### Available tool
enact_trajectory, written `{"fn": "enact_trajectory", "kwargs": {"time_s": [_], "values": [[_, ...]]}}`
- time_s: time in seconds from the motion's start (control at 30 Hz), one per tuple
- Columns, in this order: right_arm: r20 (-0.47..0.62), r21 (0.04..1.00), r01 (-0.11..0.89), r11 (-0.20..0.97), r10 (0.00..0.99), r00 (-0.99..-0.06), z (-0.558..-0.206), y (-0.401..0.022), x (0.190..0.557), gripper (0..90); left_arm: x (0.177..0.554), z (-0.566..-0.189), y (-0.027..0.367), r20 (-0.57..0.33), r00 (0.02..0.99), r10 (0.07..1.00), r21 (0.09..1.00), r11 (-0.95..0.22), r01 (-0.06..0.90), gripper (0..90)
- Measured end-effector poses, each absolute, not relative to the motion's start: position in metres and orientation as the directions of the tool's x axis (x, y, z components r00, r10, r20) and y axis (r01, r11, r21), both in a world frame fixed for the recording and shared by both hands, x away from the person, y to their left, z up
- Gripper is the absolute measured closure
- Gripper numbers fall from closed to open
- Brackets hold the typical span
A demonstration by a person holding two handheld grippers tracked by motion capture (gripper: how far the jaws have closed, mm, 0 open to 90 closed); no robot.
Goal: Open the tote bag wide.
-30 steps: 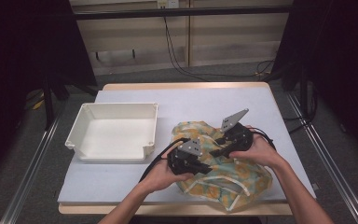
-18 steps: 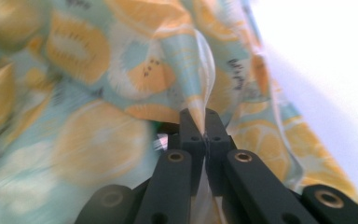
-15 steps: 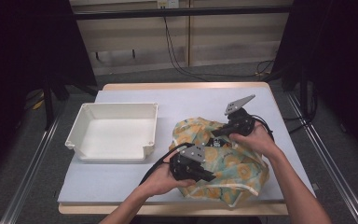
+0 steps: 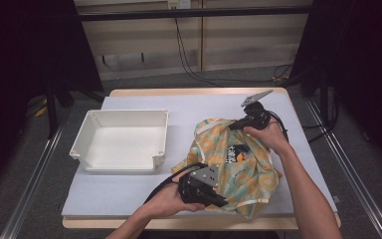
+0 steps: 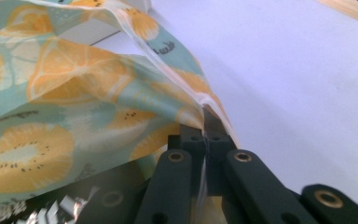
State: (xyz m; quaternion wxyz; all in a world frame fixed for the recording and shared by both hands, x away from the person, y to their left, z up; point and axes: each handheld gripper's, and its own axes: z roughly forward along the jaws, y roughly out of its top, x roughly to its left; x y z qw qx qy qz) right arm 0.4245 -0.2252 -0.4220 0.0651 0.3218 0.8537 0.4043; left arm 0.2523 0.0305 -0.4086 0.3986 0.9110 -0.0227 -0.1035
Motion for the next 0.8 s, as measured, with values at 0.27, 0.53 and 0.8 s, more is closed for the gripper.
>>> {"fn": "enact_trajectory", "kwargs": {"time_s": [0.27,0.53,0.8], "values": [[0.157,0.713,0.51,0.481,0.599,-0.785,-0.427,-0.22,0.42,73.5,0.268,-0.407,0.042,-0.182,0.981,-0.061,0.77,-0.63,0.104,80.4],[0.13,0.781,0.461,0.421,0.613,-0.78,-0.392,-0.239,0.394,54.9,0.273,-0.387,0.044,-0.154,0.988,-0.019,0.809,-0.577,0.115,64.5],[0.106,0.81,0.426,0.404,0.614,-0.782,-0.371,-0.251,0.362,52.1,0.287,-0.37,0.017,-0.133,0.991,0.027,0.822,-0.556,0.125,53.1]]}}
